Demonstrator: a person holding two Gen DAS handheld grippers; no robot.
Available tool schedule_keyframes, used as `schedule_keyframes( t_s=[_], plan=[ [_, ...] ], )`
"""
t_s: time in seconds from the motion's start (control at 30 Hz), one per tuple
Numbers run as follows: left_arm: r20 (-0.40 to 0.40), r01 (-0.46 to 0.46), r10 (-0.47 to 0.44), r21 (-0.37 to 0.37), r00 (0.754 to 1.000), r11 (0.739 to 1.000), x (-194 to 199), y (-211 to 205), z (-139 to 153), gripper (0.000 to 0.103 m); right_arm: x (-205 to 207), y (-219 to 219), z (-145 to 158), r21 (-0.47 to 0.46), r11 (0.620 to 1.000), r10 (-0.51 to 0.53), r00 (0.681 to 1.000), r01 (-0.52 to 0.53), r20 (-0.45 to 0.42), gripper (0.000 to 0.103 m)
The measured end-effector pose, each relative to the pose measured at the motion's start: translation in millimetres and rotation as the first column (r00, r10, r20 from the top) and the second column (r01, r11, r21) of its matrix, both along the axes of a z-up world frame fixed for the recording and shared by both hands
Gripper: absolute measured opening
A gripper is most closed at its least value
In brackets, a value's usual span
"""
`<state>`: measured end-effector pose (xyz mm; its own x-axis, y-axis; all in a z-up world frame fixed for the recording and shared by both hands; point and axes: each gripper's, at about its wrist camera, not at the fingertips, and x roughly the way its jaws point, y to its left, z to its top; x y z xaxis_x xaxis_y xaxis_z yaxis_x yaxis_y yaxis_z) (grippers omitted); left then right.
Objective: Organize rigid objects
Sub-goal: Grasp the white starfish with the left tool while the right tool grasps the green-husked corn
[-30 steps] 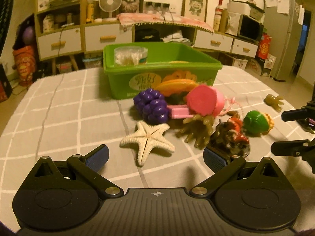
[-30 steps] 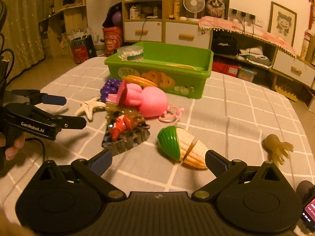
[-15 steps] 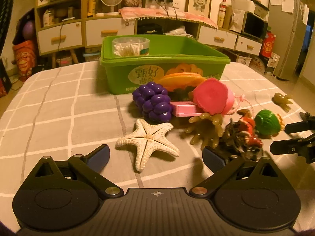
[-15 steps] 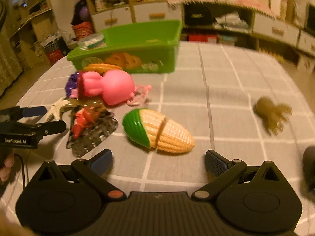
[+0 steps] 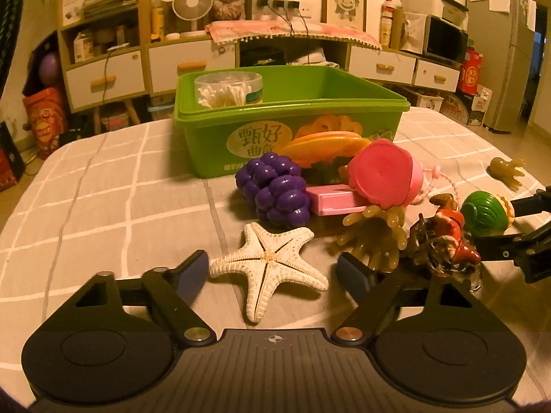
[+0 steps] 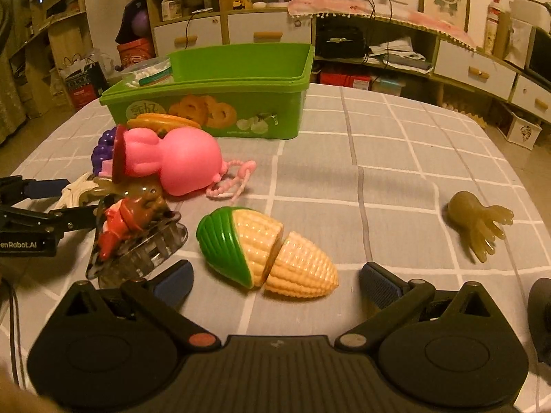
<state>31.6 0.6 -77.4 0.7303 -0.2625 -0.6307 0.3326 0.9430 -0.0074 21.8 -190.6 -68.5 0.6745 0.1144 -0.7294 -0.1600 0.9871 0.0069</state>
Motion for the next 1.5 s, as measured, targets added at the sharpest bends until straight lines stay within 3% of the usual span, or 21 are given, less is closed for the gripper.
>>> schedule_keyframes(
  t_s=[0.07,0.17,0.4,0.77,0.97,1.03,1.5],
  plan=[
    [0.003,0.0,0.0,-0.001,1.0,1.0,0.1,0.3,1.0,0.073,1.1,-0.3,-0.3,0.002,1.0,-0.008,1.0,0.008,0.004,0.082],
    [0.003,0.001,-0.001,0.001,1.0,1.0,-0.3,0.4,1.7,0.073,2.3,-0.8,0.2,0.011,1.0,-0.015,1.0,0.015,0.009,0.08],
    [0.006,-0.004,0.004,0.009,1.0,1.0,-1.0,-0.2,4.1,0.073,1.0,2.0,4.9,0.016,1.0,0.023,0.999,-0.023,0.04,0.052],
    [0.008,-0.032,0.032,-0.009,0.999,0.999,-1.4,5.0,10.2,0.073,-1.5,8.7,10.5,0.022,0.998,0.06,0.997,-0.061,0.052,0.046],
    [0.013,-0.039,0.039,-0.023,0.999,0.999,-1.8,7.3,15.0,0.073,-2.4,8.3,15.2,0.029,0.998,0.058,0.996,-0.06,0.066,0.029],
    [0.014,-0.039,0.04,-0.026,0.999,0.999,-2.1,7.6,16.4,0.073,-2.6,8.6,15.9,0.026,0.997,0.065,0.996,-0.067,0.064,0.013],
    [0.032,-0.056,0.058,-0.057,0.998,0.997,-3.3,11.7,26.4,0.073,-7.1,5.5,23.3,0.03,0.998,0.059,0.994,-0.062,0.097,0.012]
  ],
)
